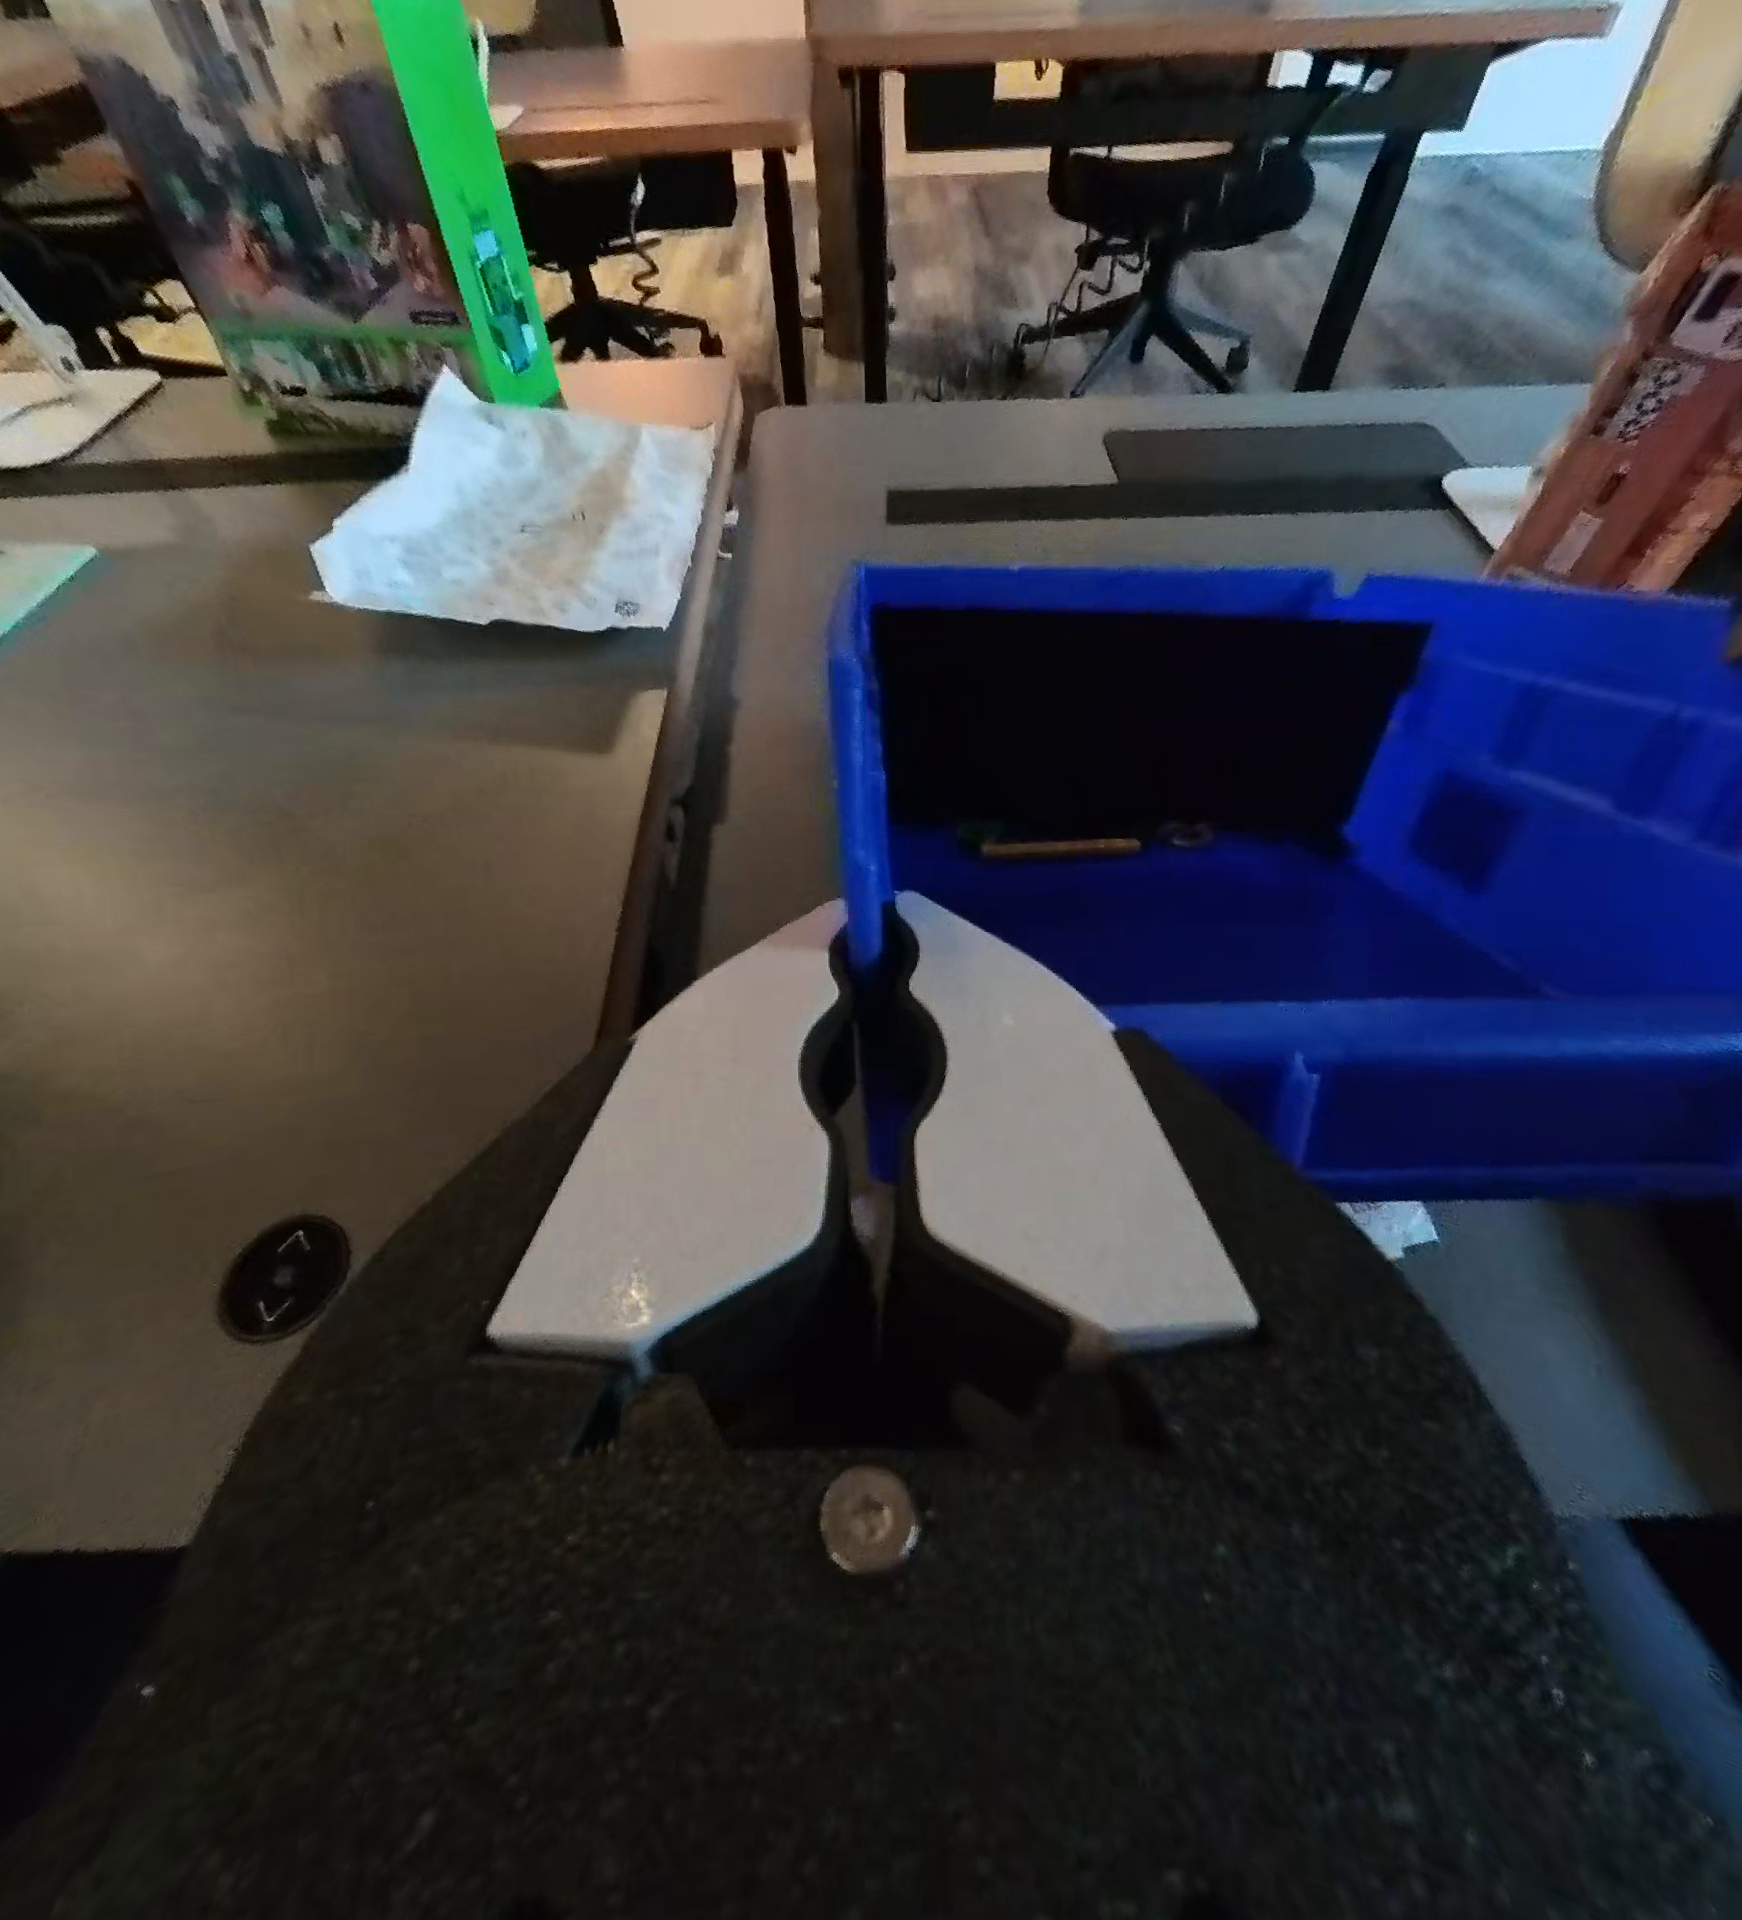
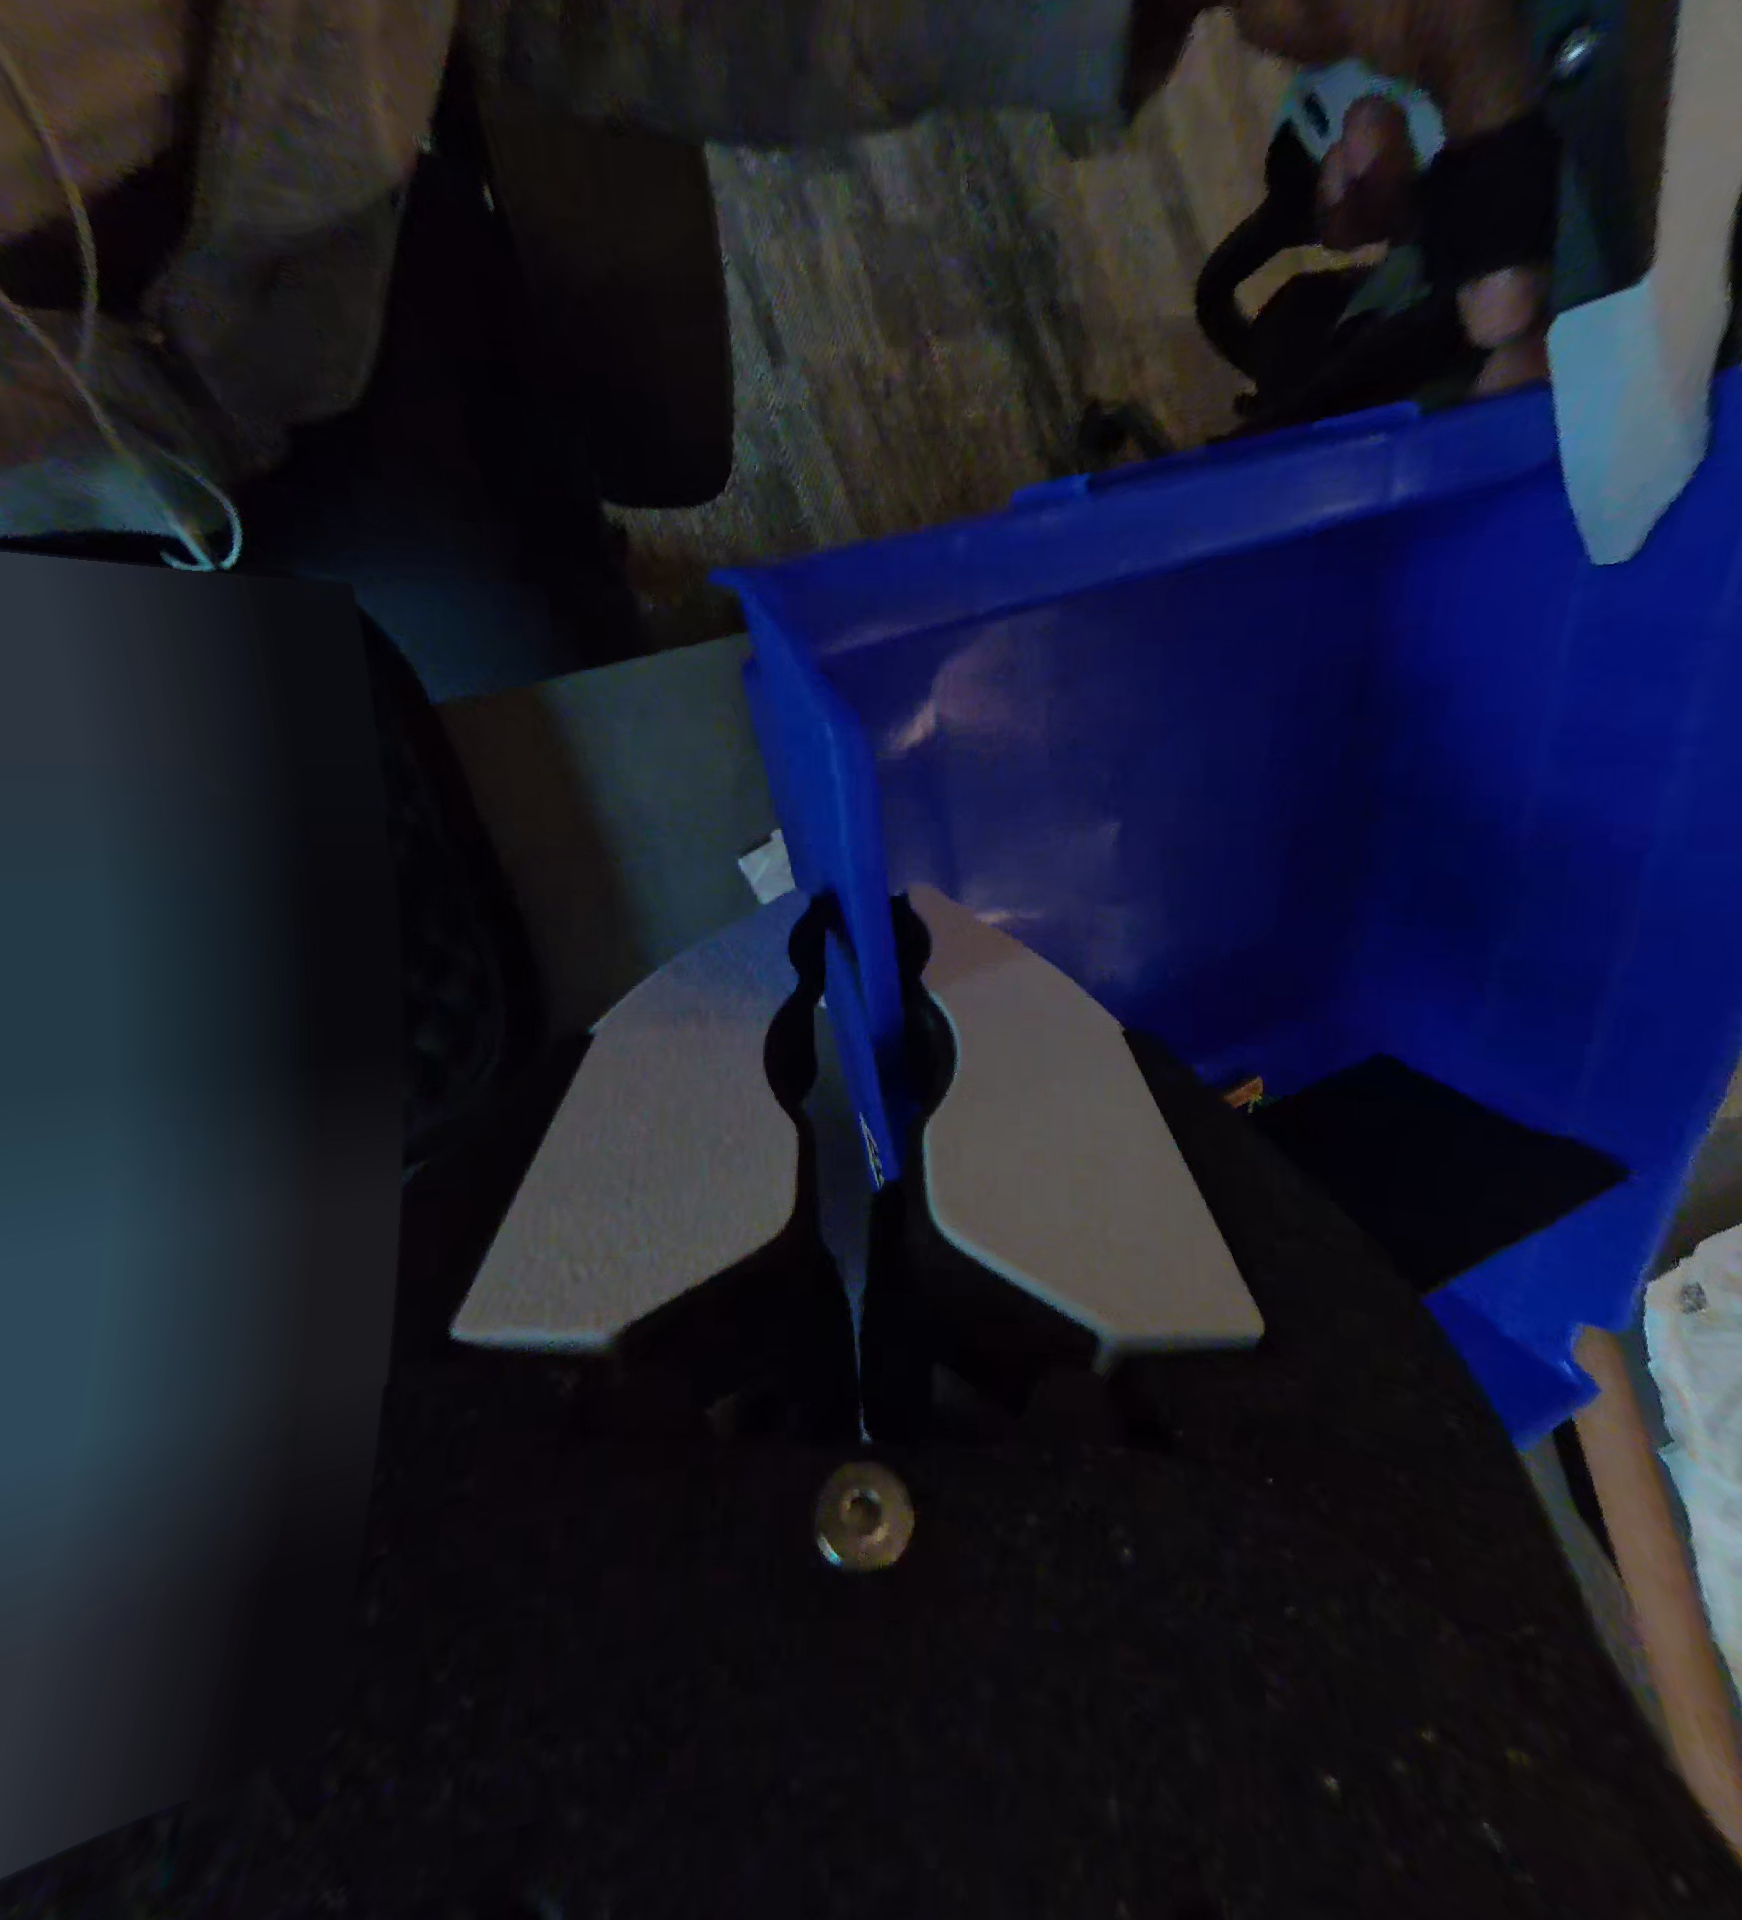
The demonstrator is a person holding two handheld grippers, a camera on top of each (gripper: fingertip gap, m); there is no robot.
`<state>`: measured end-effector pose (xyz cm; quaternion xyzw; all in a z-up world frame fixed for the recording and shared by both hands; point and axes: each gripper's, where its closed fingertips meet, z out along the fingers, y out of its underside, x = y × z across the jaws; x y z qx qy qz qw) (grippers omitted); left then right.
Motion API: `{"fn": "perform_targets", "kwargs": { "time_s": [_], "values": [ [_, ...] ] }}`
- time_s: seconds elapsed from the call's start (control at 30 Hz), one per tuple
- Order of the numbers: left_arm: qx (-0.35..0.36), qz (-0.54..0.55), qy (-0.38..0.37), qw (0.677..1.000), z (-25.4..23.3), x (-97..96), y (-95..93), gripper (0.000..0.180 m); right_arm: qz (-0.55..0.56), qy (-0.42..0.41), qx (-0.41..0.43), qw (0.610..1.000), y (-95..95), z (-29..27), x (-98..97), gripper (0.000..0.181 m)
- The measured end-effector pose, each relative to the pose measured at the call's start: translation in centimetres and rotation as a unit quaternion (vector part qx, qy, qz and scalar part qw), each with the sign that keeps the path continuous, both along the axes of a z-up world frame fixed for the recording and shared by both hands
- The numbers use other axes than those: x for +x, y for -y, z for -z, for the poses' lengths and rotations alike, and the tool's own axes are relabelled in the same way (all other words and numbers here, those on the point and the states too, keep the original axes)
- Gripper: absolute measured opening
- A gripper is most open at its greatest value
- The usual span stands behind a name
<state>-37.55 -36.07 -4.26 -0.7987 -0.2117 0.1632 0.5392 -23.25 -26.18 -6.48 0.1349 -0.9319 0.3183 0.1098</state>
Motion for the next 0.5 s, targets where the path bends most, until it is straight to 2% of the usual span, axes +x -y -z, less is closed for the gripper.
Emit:
{"fn": "perform_targets", "kwargs": {
  "time_s": [0.13,0.2,0.3,0.4,0.5],
  "values": [
    [-0.018,0.002,0.02,1.0,1.2,-0.3,-0.3,0.0,-0.015,0.024,0.0,1.0,0.1,0.3,-0.2,0.009],
    [-0.013,-0.013,-0.01,1.0,0.1,0.0,-0.4,0.0,-0.016,0.025,0.015,0.999,-0.4,-0.1,-0.2,0.009],
    [-0.018,-0.004,0.001,1.0,0.7,-0.3,-0.5,0.001,-0.012,0.03,0.015,0.999,-0.7,0.2,-0.4,0.009],
    [0.007,-0.001,-0.003,1.0,-0.3,-0.1,-0.7,0.0,-0.024,0.023,0.001,0.999,-0.4,-0.4,-0.1,0.009],
    [-0.007,-0.009,-0.003,1.0,-0.7,0.0,-1.0,0.0,-0.017,0.037,0.018,0.999,-1.2,-0.9,-0.2,0.009]
  ]
}}
